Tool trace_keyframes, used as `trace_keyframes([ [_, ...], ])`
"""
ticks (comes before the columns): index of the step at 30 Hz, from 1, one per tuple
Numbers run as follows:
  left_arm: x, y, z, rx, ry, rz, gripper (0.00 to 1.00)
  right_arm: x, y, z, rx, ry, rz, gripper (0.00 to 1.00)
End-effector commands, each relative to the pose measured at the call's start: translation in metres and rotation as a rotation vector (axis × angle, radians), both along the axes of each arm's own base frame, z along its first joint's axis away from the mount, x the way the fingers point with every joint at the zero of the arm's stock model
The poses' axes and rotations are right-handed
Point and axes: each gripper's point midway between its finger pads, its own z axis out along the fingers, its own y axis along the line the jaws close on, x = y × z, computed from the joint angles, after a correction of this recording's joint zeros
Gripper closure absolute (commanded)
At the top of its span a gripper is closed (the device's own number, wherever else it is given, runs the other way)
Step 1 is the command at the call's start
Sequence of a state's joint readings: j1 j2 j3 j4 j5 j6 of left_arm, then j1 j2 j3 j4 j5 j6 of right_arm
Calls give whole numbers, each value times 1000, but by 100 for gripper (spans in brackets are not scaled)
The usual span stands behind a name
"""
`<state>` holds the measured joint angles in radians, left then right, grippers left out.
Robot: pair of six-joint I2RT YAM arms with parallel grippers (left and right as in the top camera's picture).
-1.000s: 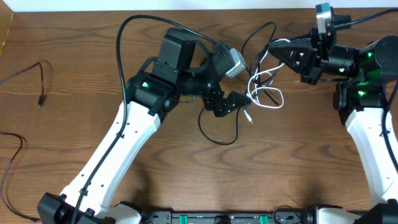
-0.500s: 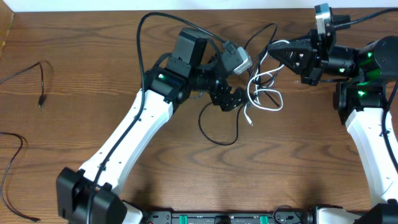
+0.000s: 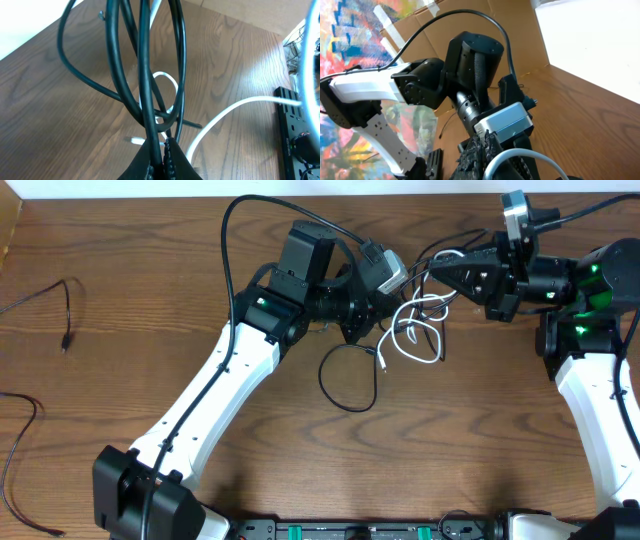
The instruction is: Untangle cables
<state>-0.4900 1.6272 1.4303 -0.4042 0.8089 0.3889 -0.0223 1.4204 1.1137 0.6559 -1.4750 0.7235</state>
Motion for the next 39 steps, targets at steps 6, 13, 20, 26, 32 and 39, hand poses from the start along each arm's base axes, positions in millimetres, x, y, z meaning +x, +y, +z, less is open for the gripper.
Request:
trace_keyframes([
  [6, 24, 22, -22, 144, -24, 166, 93, -5, 1, 20, 21, -9, -1, 99],
  [13, 38, 71, -60, 428, -36, 355, 92, -14, -14, 55, 88, -125, -70, 99],
  [20, 50, 136, -82, 663, -15, 543, 93, 0, -42, 64, 132, -100, -179, 99],
  [26, 62, 183, -90, 682, 68, 660, 93, 8, -65, 64, 130, -100, -250, 99],
  [32, 72, 220, -90, 681, 103, 752, 93, 15, -92, 64, 128, -99, -331, 99],
  [39, 79, 265, -92, 682, 147, 857, 92, 19, -126, 60, 108, -89, -419, 99],
])
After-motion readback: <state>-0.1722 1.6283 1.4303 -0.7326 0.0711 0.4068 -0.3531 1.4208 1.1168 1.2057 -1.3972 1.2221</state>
